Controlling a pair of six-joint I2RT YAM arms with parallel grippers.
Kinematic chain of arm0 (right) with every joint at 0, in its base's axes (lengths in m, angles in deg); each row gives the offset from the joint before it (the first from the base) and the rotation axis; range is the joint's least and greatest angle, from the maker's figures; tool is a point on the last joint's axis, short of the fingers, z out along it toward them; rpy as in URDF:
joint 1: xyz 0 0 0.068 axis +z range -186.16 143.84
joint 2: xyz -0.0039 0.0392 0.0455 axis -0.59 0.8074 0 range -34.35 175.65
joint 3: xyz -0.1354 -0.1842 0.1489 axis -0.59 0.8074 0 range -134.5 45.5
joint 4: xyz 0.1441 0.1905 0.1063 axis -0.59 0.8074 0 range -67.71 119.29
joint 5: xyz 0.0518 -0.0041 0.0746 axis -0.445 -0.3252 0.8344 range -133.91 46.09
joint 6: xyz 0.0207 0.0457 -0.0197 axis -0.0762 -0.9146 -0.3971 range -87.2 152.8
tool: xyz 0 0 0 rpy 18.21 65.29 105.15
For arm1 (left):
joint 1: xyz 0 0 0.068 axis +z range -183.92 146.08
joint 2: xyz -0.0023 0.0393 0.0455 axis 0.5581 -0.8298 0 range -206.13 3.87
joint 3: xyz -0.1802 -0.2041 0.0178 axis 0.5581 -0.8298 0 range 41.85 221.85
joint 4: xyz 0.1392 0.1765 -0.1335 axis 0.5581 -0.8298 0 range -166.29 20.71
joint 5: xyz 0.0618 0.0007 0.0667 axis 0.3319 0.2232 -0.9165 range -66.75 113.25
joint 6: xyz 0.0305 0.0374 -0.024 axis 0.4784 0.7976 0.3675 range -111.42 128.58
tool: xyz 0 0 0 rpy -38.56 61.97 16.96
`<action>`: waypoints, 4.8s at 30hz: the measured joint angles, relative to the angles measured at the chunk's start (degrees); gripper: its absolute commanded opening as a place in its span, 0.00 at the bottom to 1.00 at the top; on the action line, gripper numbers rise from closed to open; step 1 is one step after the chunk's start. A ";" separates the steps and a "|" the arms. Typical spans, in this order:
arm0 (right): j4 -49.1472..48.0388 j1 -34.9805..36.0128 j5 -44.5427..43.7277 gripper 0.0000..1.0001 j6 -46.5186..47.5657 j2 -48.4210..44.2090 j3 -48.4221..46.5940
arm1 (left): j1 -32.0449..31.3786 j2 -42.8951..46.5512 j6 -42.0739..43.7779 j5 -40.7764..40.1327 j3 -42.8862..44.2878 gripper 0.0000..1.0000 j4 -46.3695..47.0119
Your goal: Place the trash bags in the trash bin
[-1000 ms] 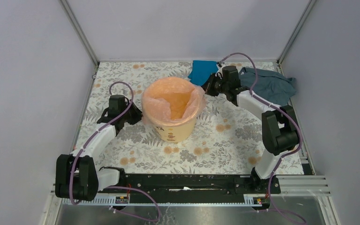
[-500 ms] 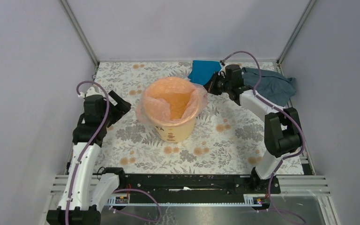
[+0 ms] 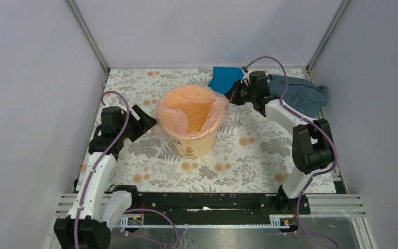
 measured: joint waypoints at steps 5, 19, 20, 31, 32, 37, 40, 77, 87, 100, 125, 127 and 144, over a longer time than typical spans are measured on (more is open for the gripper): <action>-0.50 0.00 0.85 0.00 -0.24 0.00 0.00 | 0.00 -4.24 -2.14 5.73 -5.81 0.46 6.21; -1.25 0.24 2.27 0.00 -1.81 0.02 -1.25 | 0.02 -15.12 -3.85 6.91 -14.27 0.00 17.64; -1.22 0.22 2.12 0.00 -1.79 0.02 -1.22 | 0.02 -15.26 -3.85 6.91 -14.60 0.00 17.70; -3.37 -1.68 2.51 0.11 -2.64 4.70 5.38 | 0.04 -15.32 -4.11 7.82 -16.15 0.00 20.06; -3.08 -1.53 2.56 0.18 -2.67 4.72 5.35 | 0.04 -15.65 -4.44 8.17 -16.96 0.00 21.16; 1.07 -0.87 1.70 0.47 -1.40 3.10 2.34 | 0.02 -19.15 -5.40 9.42 -19.71 0.00 24.13; 7.23 -0.79 -2.01 0.64 2.14 0.24 -0.85 | -0.50 -19.78 -5.84 9.79 -19.76 0.00 25.09; 48.85 30.71 -48.39 0.57 20.59 7.65 -27.15 | -11.23 -23.80 -12.15 7.45 -24.63 0.00 38.05; 40.72 30.71 -43.08 0.85 21.59 13.35 -37.42 | -11.23 -23.76 -12.20 7.52 -25.38 0.00 38.64; 26.91 30.77 -45.05 0.97 22.71 20.00 -38.53 | -11.23 -20.72 -12.07 7.15 -25.38 0.00 36.48; 26.84 35.54 -32.83 1.00 16.46 7.76 -22.80 | -11.23 -21.99 -11.28 4.94 -25.38 0.00 36.02; 27.43 34.67 -36.09 1.00 18.36 7.87 -23.93 | -11.23 -21.92 -11.19 4.74 -25.38 0.00 36.00; 23.04 33.64 -36.68 0.99 17.57 21.29 -22.16 | -11.23 -18.45 -9.68 2.21 -25.38 0.01 32.46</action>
